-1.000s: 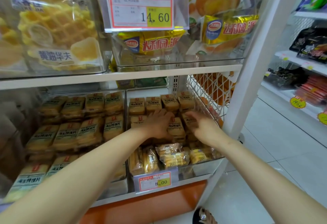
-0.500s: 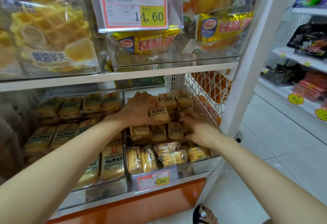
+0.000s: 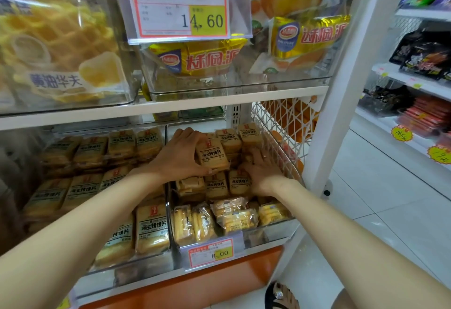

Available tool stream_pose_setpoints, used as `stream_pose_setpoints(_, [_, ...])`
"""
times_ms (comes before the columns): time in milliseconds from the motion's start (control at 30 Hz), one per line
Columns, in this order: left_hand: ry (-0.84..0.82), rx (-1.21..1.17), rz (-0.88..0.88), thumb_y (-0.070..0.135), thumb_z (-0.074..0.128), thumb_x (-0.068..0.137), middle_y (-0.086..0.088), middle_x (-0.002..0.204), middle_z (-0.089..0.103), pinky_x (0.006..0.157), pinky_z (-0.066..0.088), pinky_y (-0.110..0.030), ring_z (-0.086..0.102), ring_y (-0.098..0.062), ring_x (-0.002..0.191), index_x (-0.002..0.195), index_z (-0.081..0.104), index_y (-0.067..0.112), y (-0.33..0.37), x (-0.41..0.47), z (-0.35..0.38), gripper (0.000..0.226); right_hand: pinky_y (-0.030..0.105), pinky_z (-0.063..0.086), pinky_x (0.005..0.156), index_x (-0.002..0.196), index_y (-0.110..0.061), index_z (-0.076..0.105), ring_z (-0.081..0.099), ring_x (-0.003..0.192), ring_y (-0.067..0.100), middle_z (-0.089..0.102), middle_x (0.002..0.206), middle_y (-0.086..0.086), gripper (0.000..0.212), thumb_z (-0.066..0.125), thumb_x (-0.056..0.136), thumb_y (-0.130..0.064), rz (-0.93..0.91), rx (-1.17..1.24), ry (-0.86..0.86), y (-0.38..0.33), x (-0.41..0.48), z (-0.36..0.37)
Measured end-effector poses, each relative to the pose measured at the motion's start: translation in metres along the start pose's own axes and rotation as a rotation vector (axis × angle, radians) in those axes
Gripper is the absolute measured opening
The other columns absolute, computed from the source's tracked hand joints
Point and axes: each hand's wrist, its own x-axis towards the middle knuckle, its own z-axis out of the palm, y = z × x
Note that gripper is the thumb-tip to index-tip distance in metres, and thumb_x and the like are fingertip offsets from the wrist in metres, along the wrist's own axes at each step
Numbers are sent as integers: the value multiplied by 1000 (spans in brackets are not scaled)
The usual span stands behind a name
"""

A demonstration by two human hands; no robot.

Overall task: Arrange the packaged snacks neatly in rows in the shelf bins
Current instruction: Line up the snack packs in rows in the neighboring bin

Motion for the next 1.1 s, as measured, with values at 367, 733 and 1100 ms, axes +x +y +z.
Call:
stream_pose_setpoints(367, [-43, 5, 32, 45, 75, 69, 2, 125, 41, 94, 34, -30, 32, -14, 118, 129, 40, 22, 8, -2, 4, 73, 47, 19, 115, 139, -38, 34, 0, 142, 28, 1, 153, -3, 70, 68, 78, -39, -30, 102, -2, 5, -5, -2])
stream_pose_setpoints(733, [-227, 94, 1, 48, 74, 70, -3, 136, 39, 102, 36, -39, 34, -23, 127, 134, 37, 17, 35, 23, 46, 80, 27, 33, 103, 146, -25, 27, 33, 134, 24, 22, 152, 0, 71, 54, 85, 0, 5, 247, 162, 9, -48, -42])
stream_pose_setpoints(1100, [-259, 132, 28, 50, 65, 78, -4, 144, 31, 105, 33, -41, 28, -23, 133, 137, 37, 21, 35, 24, 29, 72, 32, 36, 104, 142, -21, 36, 42, 128, 25, 28, 150, 2, 58, 59, 89, -20, -52, 212, 154, 7, -56, -36])
